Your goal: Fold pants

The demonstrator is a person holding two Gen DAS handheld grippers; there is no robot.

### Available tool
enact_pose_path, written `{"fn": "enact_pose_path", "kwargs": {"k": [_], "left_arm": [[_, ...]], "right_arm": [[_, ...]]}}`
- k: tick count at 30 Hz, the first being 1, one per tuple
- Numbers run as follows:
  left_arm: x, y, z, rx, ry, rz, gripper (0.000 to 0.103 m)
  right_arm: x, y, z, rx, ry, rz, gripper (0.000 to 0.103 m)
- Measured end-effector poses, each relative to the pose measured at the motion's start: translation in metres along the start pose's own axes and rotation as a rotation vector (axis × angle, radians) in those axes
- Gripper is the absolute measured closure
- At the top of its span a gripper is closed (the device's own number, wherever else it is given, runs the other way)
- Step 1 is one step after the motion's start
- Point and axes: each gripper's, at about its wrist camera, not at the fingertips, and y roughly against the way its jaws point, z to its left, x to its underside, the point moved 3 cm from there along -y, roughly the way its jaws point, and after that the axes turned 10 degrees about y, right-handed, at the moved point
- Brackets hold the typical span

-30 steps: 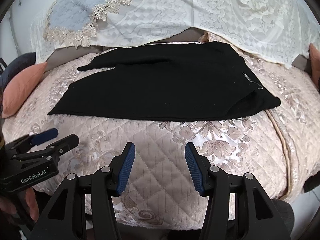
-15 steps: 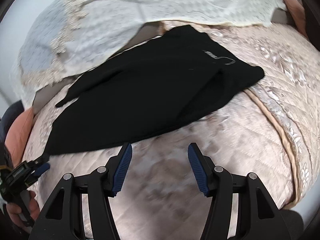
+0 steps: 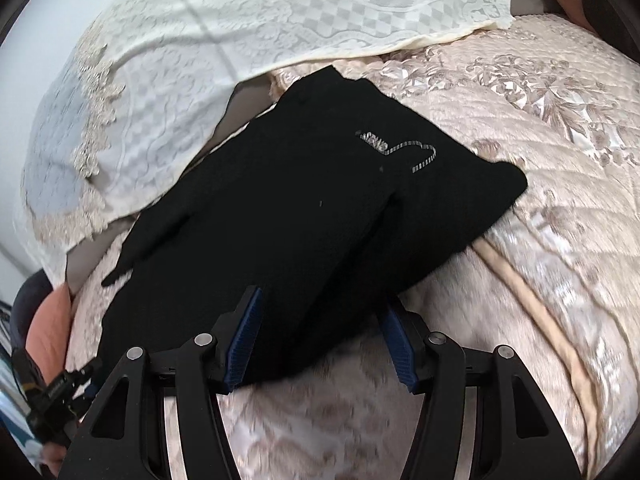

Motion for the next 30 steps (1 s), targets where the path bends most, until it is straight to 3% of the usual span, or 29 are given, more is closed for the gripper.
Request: {"fn": "enact_pose_path", "kwargs": {"k": [1, 4, 6, 9, 19, 30], "left_arm": [[-0.002, -0.001, 0.001, -0.008, 0.002, -0.008, 0.056], [-0.007, -0.002, 0.005, -0.046, 0.001, -0.025, 0.078], [-0.010, -0.003, 0.010, -0.059, 0.004, -0.025, 0.091], [-0.012, 0.000, 0.013, -0.050, 0.005, -0.017, 0.097], [-0.003, 0.039, 0.011, -0.050, -0.010, -0.022, 0.099], [0.050, 0.081, 0.012, -0.030, -0.068, 0.052, 0.099]], "right_arm": [[-0.003, -0.002, -0.001, 0.006, -0.004, -0.004, 0.044], [-0.009, -0.009, -0.002, 0.027, -0.021, -0.005, 0.048], [-0.013, -0.012, -0.003, 0.063, -0.014, -0.005, 0.078], [-0.014, -0.013, -0.012, 0.066, -0.035, -0.005, 0.094], [-0.014, 0.028, -0.008, 0.032, -0.042, -0.058, 0.098], [0.020, 0.075, -0.020, 0.056, -0.045, -0.013, 0.098]]}}
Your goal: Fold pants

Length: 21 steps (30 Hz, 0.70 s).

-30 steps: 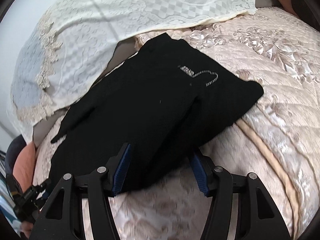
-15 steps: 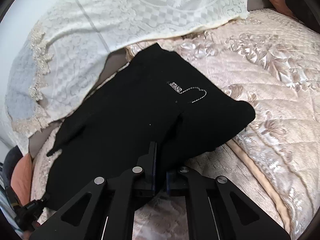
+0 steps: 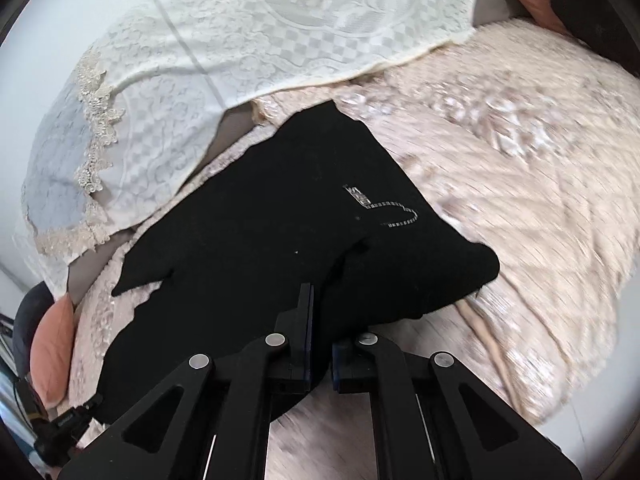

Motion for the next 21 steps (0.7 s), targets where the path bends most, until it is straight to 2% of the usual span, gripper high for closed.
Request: {"fn": "enact_pose_path", "kwargs": {"k": [6, 7, 9, 12, 15, 18, 19, 20, 21], "left_arm": [[0.021, -0.008, 0.003, -0.032, -0.040, 0.031, 0.099], [0.021, -0.008, 0.002, -0.035, -0.050, 0.024, 0.099], [0.022, -0.004, -0.001, -0.046, -0.077, 0.006, 0.099], [0.022, -0.005, -0.003, -0.044, -0.081, 0.009, 0.099], [0.021, -0.006, 0.001, -0.040, -0.057, 0.020, 0.094], [0.021, 0.003, 0.006, -0.043, -0.048, 0.008, 0.090], [0.021, 0.006, 0.009, -0.049, -0.047, 0.001, 0.089], [0.021, 0.010, 0.012, -0.056, -0.043, -0.005, 0.088], [0.021, 0.012, 0.015, -0.061, -0.039, -0.006, 0.086]], "right_arm": [[0.026, -0.006, -0.024, 0.008, -0.059, 0.074, 0.096], [0.026, -0.007, -0.026, 0.007, -0.070, 0.074, 0.094], [0.024, 0.002, -0.027, 0.028, -0.066, 0.044, 0.084], [0.015, 0.013, -0.032, 0.055, -0.083, 0.007, 0.084], [0.015, 0.009, -0.042, 0.026, -0.154, 0.035, 0.084], [0.020, 0.010, -0.042, 0.072, -0.138, 0.053, 0.084], [0.023, 0.013, -0.043, 0.105, -0.130, 0.059, 0.083], [0.025, 0.016, -0.046, 0.138, -0.130, 0.059, 0.073], [0.026, 0.019, -0.049, 0.162, -0.137, 0.056, 0.069]]}}
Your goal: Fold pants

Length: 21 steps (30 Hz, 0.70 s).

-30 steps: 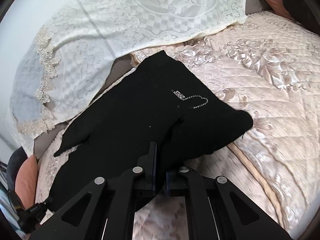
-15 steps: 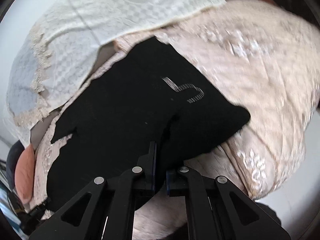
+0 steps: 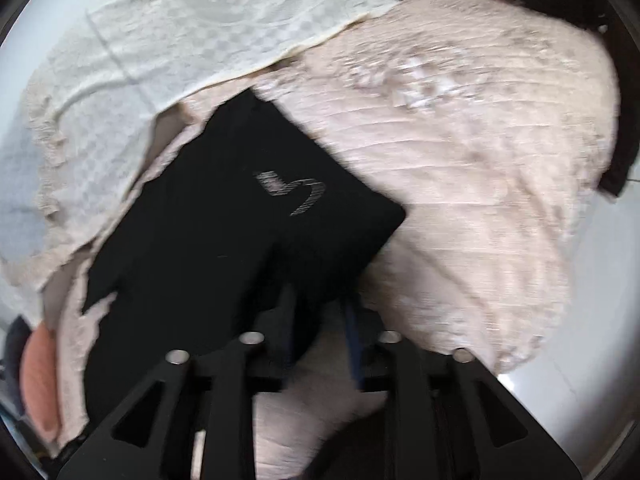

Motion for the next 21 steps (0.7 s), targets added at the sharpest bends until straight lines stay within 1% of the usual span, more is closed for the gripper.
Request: {"fn": "enact_pose_path", "kwargs": {"k": [3, 4, 8, 11, 14, 16, 18, 21], "left_arm": [[0.000, 0.008, 0.009, -0.025, 0.009, -0.006, 0.085], [0.000, 0.011, 0.013, -0.034, 0.017, -0.009, 0.084], [-0.002, 0.027, 0.023, -0.082, 0.027, -0.057, 0.084], [-0.010, 0.042, 0.025, -0.112, 0.023, -0.122, 0.085], [-0.019, 0.049, 0.017, -0.099, 0.004, -0.167, 0.085], [-0.024, 0.044, 0.009, -0.078, -0.017, -0.159, 0.084], [-0.024, 0.033, 0.000, -0.056, -0.037, -0.127, 0.084], [-0.019, 0.012, -0.009, -0.044, -0.069, -0.074, 0.084]], "right_arm": [[0.000, 0.008, -0.007, 0.011, -0.023, -0.006, 0.069], [0.000, 0.014, -0.006, 0.051, -0.007, -0.017, 0.069], [-0.007, 0.036, -0.001, 0.128, 0.025, -0.097, 0.069], [-0.016, 0.049, 0.012, 0.121, 0.075, -0.155, 0.069], [-0.019, 0.049, 0.037, 0.096, 0.171, -0.173, 0.069], [-0.018, 0.038, 0.053, 0.068, 0.223, -0.156, 0.069], [-0.017, 0.026, 0.064, 0.049, 0.258, -0.132, 0.069], [-0.011, 0.006, 0.075, 0.045, 0.310, -0.078, 0.069]]}}
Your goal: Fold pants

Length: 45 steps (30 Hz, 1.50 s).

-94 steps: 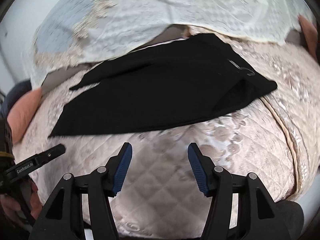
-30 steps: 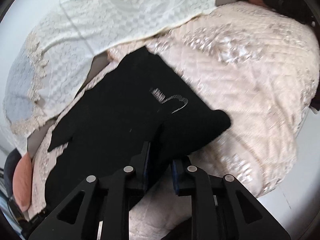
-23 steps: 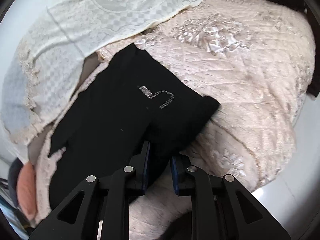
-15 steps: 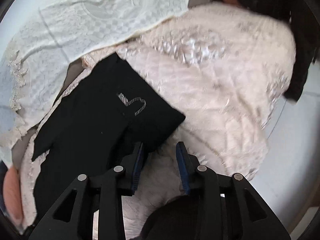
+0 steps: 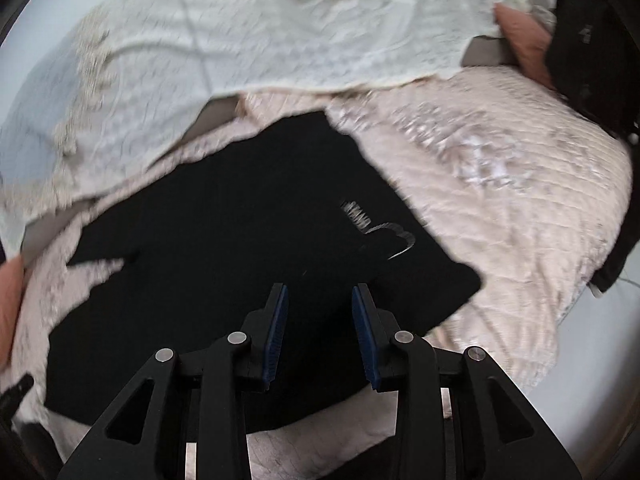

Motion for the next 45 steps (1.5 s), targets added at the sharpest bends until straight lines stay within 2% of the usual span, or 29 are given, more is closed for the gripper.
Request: {"fn": "enact_pose_path", "kwargs": {"k": [3, 5, 11, 13, 15, 18, 22, 25, 31, 45], "left_arm": [[0.009, -0.019, -0.003, -0.004, -0.016, 0.071, 0.084], [0.012, -0.025, -0.003, -0.008, -0.025, 0.088, 0.084], [-0.006, -0.020, -0.022, 0.022, -0.111, 0.051, 0.084], [-0.016, -0.019, -0.030, 0.039, -0.130, 0.050, 0.077], [-0.026, -0.017, -0.040, 0.047, -0.157, 0.022, 0.059], [-0.037, -0.013, -0.054, 0.035, -0.194, -0.024, 0.056], [-0.044, -0.010, -0.071, 0.030, -0.217, -0.050, 0.056], [-0.045, -0.010, -0.083, 0.038, -0.234, -0.059, 0.056], [-0.048, -0.011, -0.104, 0.066, -0.271, -0.069, 0.056], [-0.064, -0.031, -0.126, 0.103, -0.342, -0.031, 0.056]], "right_arm": [[0.012, -0.017, -0.003, 0.013, 0.009, 0.081, 0.069], [0.019, -0.021, -0.013, 0.004, -0.024, 0.117, 0.069], [0.002, -0.001, -0.005, -0.044, 0.039, 0.045, 0.069], [-0.008, 0.005, 0.005, -0.057, 0.075, 0.012, 0.069], [-0.017, 0.007, 0.016, -0.082, 0.116, -0.018, 0.069], [-0.028, 0.007, 0.031, -0.133, 0.155, -0.037, 0.068], [-0.034, 0.005, 0.051, -0.179, 0.206, -0.039, 0.066], [-0.038, 0.000, 0.067, -0.195, 0.254, -0.026, 0.059], [-0.043, -0.001, 0.088, -0.226, 0.320, -0.017, 0.058], [-0.063, -0.013, 0.113, -0.207, 0.416, -0.005, 0.058]]}}
